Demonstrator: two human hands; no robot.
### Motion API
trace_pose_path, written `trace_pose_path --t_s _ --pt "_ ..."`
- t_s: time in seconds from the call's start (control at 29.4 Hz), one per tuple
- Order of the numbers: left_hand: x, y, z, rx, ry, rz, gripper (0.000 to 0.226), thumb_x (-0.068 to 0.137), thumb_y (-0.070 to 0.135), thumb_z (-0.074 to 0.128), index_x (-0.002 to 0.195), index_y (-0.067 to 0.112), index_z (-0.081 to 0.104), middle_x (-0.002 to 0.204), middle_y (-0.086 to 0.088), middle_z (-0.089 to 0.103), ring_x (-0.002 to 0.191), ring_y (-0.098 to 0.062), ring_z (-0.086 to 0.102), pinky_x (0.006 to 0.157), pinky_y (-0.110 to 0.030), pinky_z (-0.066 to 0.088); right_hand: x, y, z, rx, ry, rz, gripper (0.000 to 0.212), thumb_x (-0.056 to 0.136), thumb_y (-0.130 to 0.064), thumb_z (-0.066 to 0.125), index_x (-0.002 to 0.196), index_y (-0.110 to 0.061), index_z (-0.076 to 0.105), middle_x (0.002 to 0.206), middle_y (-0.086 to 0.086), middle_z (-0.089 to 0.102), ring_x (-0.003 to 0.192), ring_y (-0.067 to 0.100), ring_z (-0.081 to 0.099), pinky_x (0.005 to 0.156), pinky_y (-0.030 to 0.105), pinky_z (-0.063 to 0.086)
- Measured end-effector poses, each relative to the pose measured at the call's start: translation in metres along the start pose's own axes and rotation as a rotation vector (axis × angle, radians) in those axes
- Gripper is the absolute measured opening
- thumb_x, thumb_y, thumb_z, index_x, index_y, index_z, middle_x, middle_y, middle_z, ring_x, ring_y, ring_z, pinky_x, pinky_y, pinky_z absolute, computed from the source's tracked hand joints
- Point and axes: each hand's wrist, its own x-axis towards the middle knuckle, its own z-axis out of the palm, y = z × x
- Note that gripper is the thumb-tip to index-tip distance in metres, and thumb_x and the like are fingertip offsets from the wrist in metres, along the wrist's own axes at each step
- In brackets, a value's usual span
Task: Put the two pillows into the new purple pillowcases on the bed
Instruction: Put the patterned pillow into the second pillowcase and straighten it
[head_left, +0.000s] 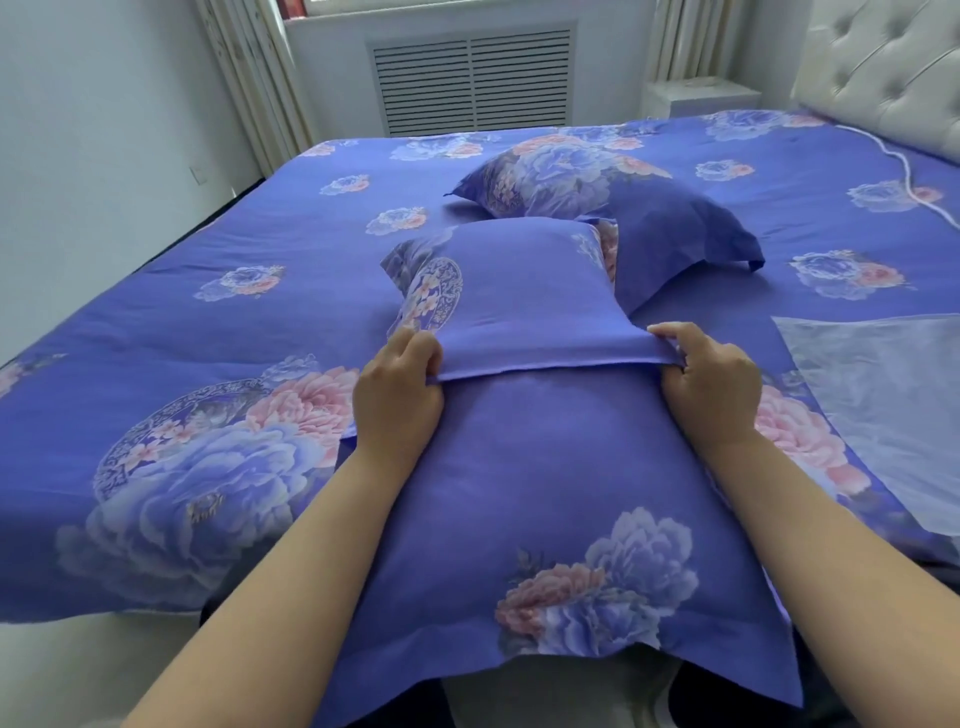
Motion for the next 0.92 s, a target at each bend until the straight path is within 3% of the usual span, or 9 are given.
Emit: trace_pose_path --t_s 0.1,0.31,0.37,0.44,0.54,0.61,0.71,0.85,0.92 --pt "-0.014 -0.015 -0.005 0.077 -0.198 -0.131 0.021 0.074 -0.005 0.044 0.073 0.016 0.044 0.086 -0.01 0.052 0.072 -0.035 0.053 0.055 -0.034 0.032 -0.014 0.009 -0.003 -0.067 -0.182 0.035 0.025 0.077 -0.007 0.055 0.097 -0.014 0.069 0.079 0.016 0.071 0.057 0.043 0.059 0.055 0.037 0.046" --pt "-0.017 -0.057 -0.032 0.541 -1.11 -0.29 0.02 0.081 0.014 0.048 0.095 0.02 0.062 0.114 -0.009 0.064 0.101 -0.029 0.059 0.081 -0.032 0.047 -0.015 0.036 -0.021 -0.445 -1.034 0.199 0.025 0.082 -0.018 0.051 0.105 -0.015 0.059 0.113 0.015 0.058 0.104 0.034 0.054 0.078 0.035 0.041" --pt "-0.003 -0.056 -0.042 0.641 -1.047 -0.213 0.034 0.085 0.013 0.044 0.115 0.018 0.059 0.127 -0.008 0.056 0.116 -0.027 0.053 0.092 -0.035 0.045 -0.002 0.025 -0.029 -0.478 -1.039 0.222 0.035 0.081 -0.018 0.049 0.115 -0.018 0.058 0.12 0.014 0.054 0.112 0.034 0.051 0.086 0.038 0.042" --pt "0.017 -0.03 -0.046 0.584 -0.656 -0.132 0.031 0.088 0.012 0.043 0.116 0.017 0.055 0.124 -0.01 0.051 0.118 -0.03 0.048 0.092 -0.04 0.043 0.015 -0.005 -0.033 -0.251 -0.714 0.243 0.038 0.087 -0.013 0.046 0.123 -0.017 0.057 0.124 0.015 0.051 0.116 0.036 0.049 0.091 0.04 0.041" --pt "0.041 0.039 -0.02 -0.011 -0.171 -0.036 0.027 0.086 0.016 0.046 0.11 0.016 0.06 0.12 -0.008 0.056 0.113 -0.03 0.05 0.095 -0.039 0.04 0.042 -0.072 -0.027 0.23 -0.487 0.201 0.032 0.096 -0.018 0.044 0.123 -0.012 0.06 0.127 0.012 0.058 0.119 0.032 0.051 0.097 0.038 0.039" --pt "0.042 0.062 0.005 -0.195 -0.374 -0.042 0.045 0.09 0.033 0.036 0.131 0.022 0.051 0.145 -0.004 0.043 0.133 -0.024 0.037 0.111 -0.042 0.027 0.046 -0.093 -0.004 0.314 -0.774 0.204 0.038 0.101 -0.028 0.033 0.125 -0.008 0.056 0.138 0.013 0.051 0.129 0.029 0.044 0.106 0.039 0.033" --pt "0.018 0.033 0.039 -0.011 -0.715 -0.281 0.053 0.097 0.049 0.024 0.148 0.036 0.02 0.159 0.008 0.005 0.146 -0.018 0.004 0.116 -0.053 0.003 0.031 -0.069 0.016 0.126 -0.989 0.356 0.071 0.09 -0.061 0.032 0.147 -0.019 0.027 0.157 0.002 0.021 0.141 0.026 0.025 0.113 0.047 0.021" --pt "-0.011 -0.015 0.045 -0.086 -0.673 -0.531 0.067 0.091 0.063 0.028 0.149 0.039 0.006 0.16 0.004 -0.004 0.147 -0.021 -0.002 0.116 -0.053 0.002 0.003 -0.009 0.01 0.497 -1.104 0.989 0.108 0.054 -0.089 0.055 0.141 -0.026 0.042 0.143 -0.002 0.046 0.129 0.022 0.046 0.112 0.038 0.03" --pt "-0.016 -0.026 0.04 -0.222 -0.65 -0.636 0.072 0.092 0.061 0.035 0.151 0.032 0.005 0.159 -0.006 0.0 0.146 -0.026 0.003 0.118 -0.045 0.006 -0.003 -0.003 -0.002 0.694 -1.191 1.198 0.1 0.048 -0.087 0.062 0.127 -0.026 0.057 0.127 -0.002 0.062 0.115 0.02 0.059 0.103 0.038 0.042"
